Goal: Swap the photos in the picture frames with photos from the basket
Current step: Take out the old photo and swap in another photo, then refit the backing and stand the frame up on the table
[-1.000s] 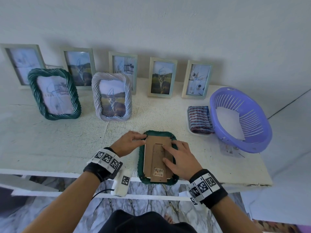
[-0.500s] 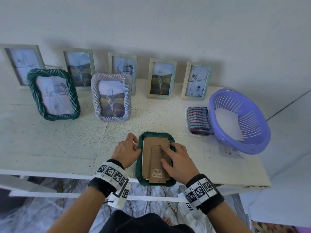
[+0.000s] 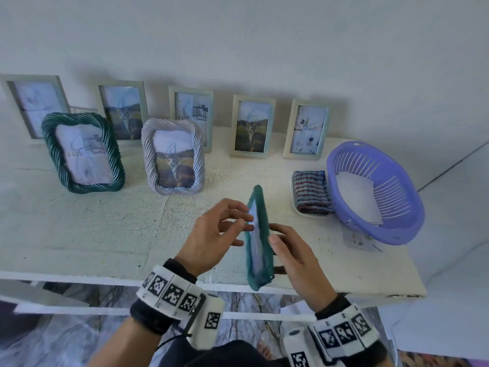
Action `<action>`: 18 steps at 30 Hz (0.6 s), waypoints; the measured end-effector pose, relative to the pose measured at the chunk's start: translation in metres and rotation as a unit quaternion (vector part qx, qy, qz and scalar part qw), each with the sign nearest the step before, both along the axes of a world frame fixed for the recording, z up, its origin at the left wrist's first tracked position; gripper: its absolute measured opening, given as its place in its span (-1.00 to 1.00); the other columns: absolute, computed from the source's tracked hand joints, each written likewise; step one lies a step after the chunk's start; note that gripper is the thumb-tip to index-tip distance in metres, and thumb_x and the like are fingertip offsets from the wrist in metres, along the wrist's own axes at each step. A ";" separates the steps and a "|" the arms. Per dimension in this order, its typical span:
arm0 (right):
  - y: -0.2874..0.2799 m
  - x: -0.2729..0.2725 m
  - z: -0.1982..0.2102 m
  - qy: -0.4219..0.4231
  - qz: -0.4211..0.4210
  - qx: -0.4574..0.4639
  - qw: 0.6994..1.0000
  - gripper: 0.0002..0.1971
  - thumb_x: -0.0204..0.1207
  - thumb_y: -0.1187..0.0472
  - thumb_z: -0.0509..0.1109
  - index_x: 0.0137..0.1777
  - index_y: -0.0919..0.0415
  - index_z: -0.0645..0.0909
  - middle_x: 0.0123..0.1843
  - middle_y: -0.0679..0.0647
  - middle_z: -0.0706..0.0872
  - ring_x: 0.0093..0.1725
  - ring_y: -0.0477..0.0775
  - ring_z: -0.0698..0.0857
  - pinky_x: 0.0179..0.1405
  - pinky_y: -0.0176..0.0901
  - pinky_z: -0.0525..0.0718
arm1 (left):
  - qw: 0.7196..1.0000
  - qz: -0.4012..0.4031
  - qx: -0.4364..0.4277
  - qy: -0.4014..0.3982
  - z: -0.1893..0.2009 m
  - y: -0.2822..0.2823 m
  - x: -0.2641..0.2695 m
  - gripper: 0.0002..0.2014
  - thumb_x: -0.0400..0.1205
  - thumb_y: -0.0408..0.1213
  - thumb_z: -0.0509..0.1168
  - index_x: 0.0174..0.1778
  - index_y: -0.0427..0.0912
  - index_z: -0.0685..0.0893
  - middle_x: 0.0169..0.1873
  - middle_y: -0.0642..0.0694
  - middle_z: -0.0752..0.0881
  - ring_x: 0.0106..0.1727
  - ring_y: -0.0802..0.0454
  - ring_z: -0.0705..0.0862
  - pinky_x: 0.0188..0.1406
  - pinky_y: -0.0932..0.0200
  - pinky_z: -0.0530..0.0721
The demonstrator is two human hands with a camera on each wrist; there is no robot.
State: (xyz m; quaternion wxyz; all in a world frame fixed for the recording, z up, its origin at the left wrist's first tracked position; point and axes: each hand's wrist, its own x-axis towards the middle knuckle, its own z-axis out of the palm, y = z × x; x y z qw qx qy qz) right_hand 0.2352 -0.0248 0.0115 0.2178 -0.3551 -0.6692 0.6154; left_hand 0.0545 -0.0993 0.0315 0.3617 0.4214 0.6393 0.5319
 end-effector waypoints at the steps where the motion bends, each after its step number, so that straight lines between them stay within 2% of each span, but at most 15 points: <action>1: 0.002 0.006 0.002 -0.004 -0.009 0.002 1.000 -0.62 0.61 -0.16 0.30 0.33 -0.03 0.56 0.14 0.00 0.76 0.11 0.00 0.77 -0.05 0.12 0.80 | 0.999 -0.012 -0.017 0.042 -0.011 0.003 -0.002 -0.86 0.68 -0.42 0.30 0.08 -0.11 0.64 0.00 0.01 0.79 0.02 0.14 0.79 -0.10 0.12 0.78; 4: 0.012 0.023 0.003 -0.015 -0.034 0.022 0.999 -0.79 0.69 0.08 0.22 0.27 0.01 0.56 -0.01 0.07 0.80 -0.02 0.12 0.79 -0.11 0.23 0.79 | 0.970 -0.067 -0.096 0.215 -0.050 0.006 -0.013 -0.78 0.64 -0.27 0.37 0.20 0.00 0.66 0.12 0.09 0.74 0.12 0.22 0.71 0.05 0.29 0.66; 6: 0.019 0.032 -0.007 -0.034 -0.052 0.042 0.997 -0.81 0.73 0.19 0.18 0.24 0.04 0.57 -0.06 0.10 0.81 -0.04 0.14 0.78 -0.04 0.29 0.76 | 0.947 -0.106 -0.122 0.278 -0.066 0.006 -0.019 -0.63 0.63 -0.15 0.36 0.37 -0.03 0.61 0.28 0.03 0.66 0.24 0.15 0.63 0.22 0.25 0.59; 9: 0.027 0.036 -0.031 -0.080 -0.064 0.027 0.994 -0.81 0.73 0.19 0.19 0.23 0.02 0.58 -0.08 0.10 0.82 -0.04 0.18 0.79 -0.05 0.36 0.74 | 0.918 -0.150 -0.148 0.336 -0.076 0.003 -0.023 -0.44 0.57 0.05 0.24 0.51 -0.02 0.51 0.47 0.00 0.50 0.43 0.05 0.49 0.46 0.15 0.41; 11: 0.029 0.031 -0.046 -0.132 -0.058 0.038 0.989 -0.82 0.70 0.18 0.22 0.20 0.01 0.60 -0.13 0.06 0.81 -0.10 0.12 0.79 -0.12 0.29 0.77 | 0.906 -0.149 -0.168 0.358 -0.080 -0.001 -0.027 -0.45 0.61 0.03 0.25 0.54 -0.01 0.47 0.53 0.02 0.42 0.48 0.02 0.43 0.48 0.13 0.37; 13: 0.030 0.023 -0.056 -0.193 -0.041 0.098 0.975 -0.83 0.68 0.18 0.25 0.17 0.08 0.64 -0.14 0.06 0.78 -0.19 0.08 0.77 -0.11 0.17 0.76 | 0.903 -0.135 -0.173 0.370 -0.084 -0.005 -0.031 -0.49 0.66 -0.05 0.30 0.55 -0.01 0.46 0.55 0.03 0.39 0.49 0.01 0.41 0.48 0.10 0.38; 16: 0.028 0.012 -0.064 -0.289 -0.011 0.224 0.931 -0.80 0.64 0.16 0.28 0.12 0.21 0.68 -0.05 0.10 0.75 -0.13 0.07 0.68 -0.08 -0.10 0.61 | 0.903 -0.117 -0.174 0.374 -0.087 -0.012 -0.036 -0.53 0.65 -0.10 0.34 0.50 -0.02 0.51 0.52 0.03 0.43 0.45 -0.03 0.45 0.44 0.03 0.43; 18: 0.026 0.007 -0.065 -0.329 0.002 0.261 0.907 -0.79 0.64 0.12 0.28 0.09 0.20 0.67 -0.06 0.05 0.65 -0.12 0.04 0.60 -0.15 -0.17 0.51 | 0.906 -0.108 -0.168 0.373 -0.088 -0.017 -0.038 -0.54 0.63 -0.09 0.36 0.47 -0.04 0.55 0.49 0.01 0.47 0.41 -0.07 0.49 0.39 -0.02 0.48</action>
